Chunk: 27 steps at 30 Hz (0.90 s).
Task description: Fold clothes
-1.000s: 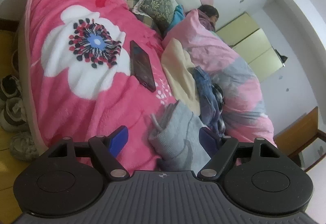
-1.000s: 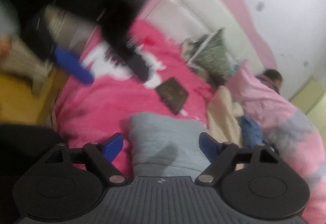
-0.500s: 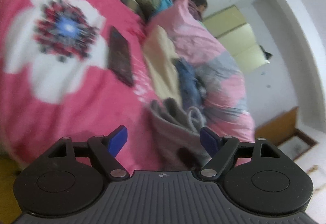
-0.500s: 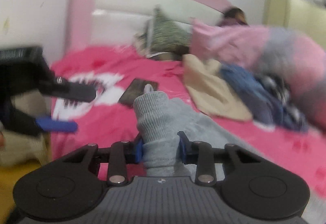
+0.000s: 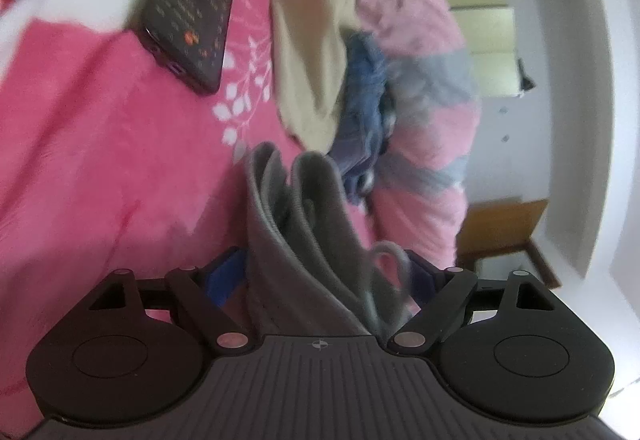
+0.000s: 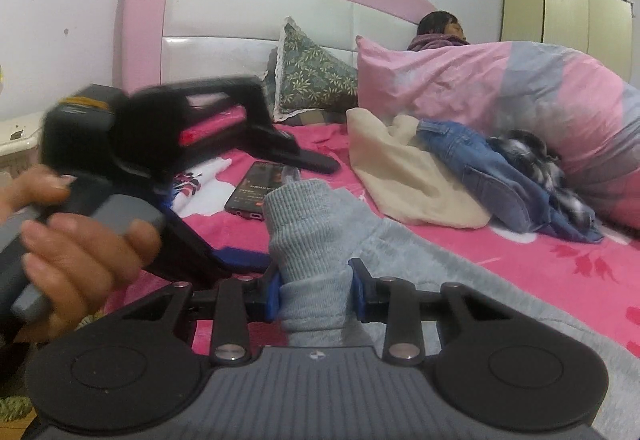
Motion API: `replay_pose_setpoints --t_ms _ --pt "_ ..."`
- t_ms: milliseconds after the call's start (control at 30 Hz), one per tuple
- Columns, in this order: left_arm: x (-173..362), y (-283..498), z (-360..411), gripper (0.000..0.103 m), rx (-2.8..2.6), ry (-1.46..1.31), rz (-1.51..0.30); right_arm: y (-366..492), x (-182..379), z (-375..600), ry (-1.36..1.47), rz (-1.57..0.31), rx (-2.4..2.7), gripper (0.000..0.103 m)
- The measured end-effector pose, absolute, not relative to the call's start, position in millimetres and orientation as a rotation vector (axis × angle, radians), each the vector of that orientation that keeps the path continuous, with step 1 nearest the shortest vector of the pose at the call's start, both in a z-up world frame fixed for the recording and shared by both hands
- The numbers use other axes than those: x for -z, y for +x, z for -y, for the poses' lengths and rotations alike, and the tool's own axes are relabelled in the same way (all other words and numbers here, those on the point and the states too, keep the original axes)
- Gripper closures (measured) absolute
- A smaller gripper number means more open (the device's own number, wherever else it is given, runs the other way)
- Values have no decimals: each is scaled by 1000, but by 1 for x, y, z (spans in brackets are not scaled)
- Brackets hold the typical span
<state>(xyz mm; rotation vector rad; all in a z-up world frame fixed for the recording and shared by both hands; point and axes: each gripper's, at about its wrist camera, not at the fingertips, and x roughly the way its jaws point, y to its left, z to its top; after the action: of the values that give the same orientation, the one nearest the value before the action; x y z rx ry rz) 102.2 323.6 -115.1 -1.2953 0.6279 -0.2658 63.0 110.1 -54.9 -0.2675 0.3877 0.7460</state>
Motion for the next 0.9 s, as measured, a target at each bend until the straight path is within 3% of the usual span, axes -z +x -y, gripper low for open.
replay_pose_setpoints --t_ms 200,333,400,467,533,600,667,900 --pt "115 130 -319 36 231 -1241 -701 61 57 -110 -280 -370 -738 67" --pt "117 139 -312 56 195 -1191 -737 57 60 -112 -317 -348 -717 66" --pt "117 140 -310 66 177 -1164 -745 54 63 -118 -372 -332 -696 60" --pt "118 139 -311 69 170 -1163 -750 50 68 -127 -460 -329 -685 50" --pt "117 137 -313 74 164 -1150 -755 48 72 -133 -512 -328 -685 49" --pt "114 134 -314 77 154 -1129 -761 48 74 -139 -555 -330 -681 51" --pt "108 131 -315 80 125 -1114 -751 49 72 -142 -564 -339 -685 65" --pt "90 109 -332 82 87 -1176 -697 46 46 -153 -516 -378 -739 72"
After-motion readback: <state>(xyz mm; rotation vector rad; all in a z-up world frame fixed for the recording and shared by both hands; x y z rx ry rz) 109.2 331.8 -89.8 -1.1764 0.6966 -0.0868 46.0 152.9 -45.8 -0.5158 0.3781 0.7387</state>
